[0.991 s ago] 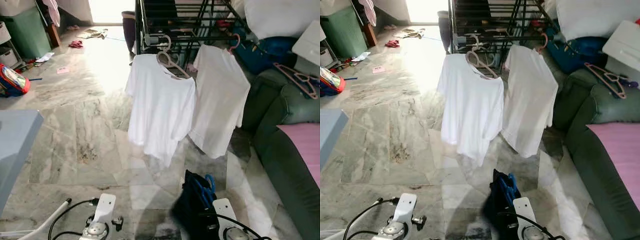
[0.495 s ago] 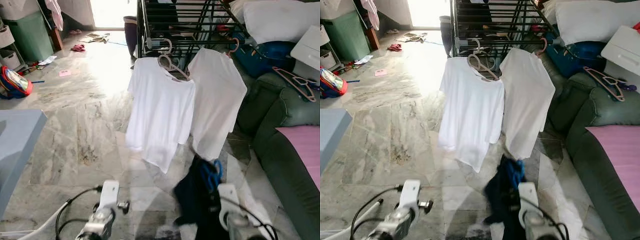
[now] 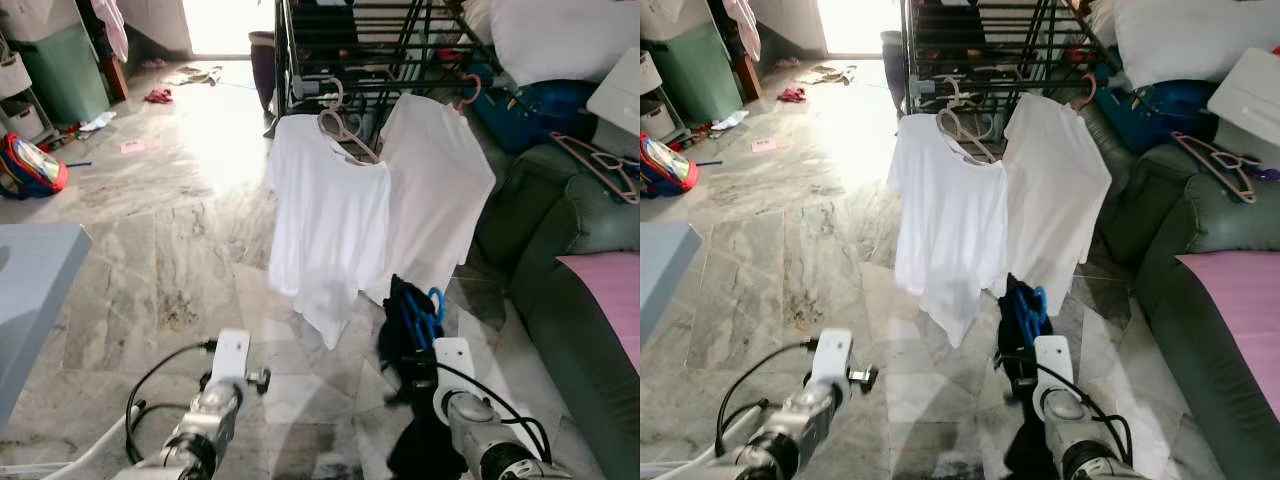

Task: Hang hanger

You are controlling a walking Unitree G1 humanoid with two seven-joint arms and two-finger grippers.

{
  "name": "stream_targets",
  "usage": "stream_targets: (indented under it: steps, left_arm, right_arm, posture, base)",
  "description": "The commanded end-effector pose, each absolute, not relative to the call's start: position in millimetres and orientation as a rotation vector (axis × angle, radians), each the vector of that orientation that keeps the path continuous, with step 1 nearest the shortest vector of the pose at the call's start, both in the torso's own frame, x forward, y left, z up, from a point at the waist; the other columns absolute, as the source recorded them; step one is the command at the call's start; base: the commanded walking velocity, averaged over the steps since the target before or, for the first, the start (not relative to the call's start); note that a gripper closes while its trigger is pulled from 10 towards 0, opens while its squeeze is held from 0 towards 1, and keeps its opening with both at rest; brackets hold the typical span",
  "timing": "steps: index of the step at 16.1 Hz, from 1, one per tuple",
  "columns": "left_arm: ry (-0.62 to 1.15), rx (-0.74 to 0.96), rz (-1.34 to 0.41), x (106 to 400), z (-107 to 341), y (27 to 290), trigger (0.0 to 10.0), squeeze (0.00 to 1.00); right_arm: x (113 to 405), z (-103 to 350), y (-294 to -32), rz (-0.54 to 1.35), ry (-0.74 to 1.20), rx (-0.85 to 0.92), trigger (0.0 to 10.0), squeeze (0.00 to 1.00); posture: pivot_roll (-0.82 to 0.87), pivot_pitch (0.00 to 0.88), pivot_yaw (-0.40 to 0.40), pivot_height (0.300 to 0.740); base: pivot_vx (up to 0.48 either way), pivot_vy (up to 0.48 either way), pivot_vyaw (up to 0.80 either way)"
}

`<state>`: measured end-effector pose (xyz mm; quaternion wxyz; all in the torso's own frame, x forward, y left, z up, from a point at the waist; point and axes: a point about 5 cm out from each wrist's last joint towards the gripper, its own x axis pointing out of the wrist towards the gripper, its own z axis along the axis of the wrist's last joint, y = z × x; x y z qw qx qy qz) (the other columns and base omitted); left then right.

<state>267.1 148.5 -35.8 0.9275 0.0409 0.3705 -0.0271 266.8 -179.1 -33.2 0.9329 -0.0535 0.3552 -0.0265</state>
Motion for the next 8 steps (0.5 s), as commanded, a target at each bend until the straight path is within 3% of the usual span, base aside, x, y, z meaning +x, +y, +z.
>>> stream_targets:
  steps: [1, 8]
  left_arm:
    - [0.796, 0.104, -0.059, 260, -42, 149, 10.0, 0.0]
    - [0.945, 0.089, -0.023, 219, -69, 157, 10.0, 0.0]
  right_arm:
    - [267, -32, -178, -0.055, 0.714, -0.111, 10.0, 0.0]
    - [237, -56, -168, -0.011, 0.821, -0.112, 10.0, 0.0]
  posture:
    - [0.08, 0.0, -0.031, 0.74]
    - [0.08, 0.0, -0.029, 0.74]
  base:
    - [0.0, 0.0, 0.0]
    - [0.0, 0.0, 0.0]
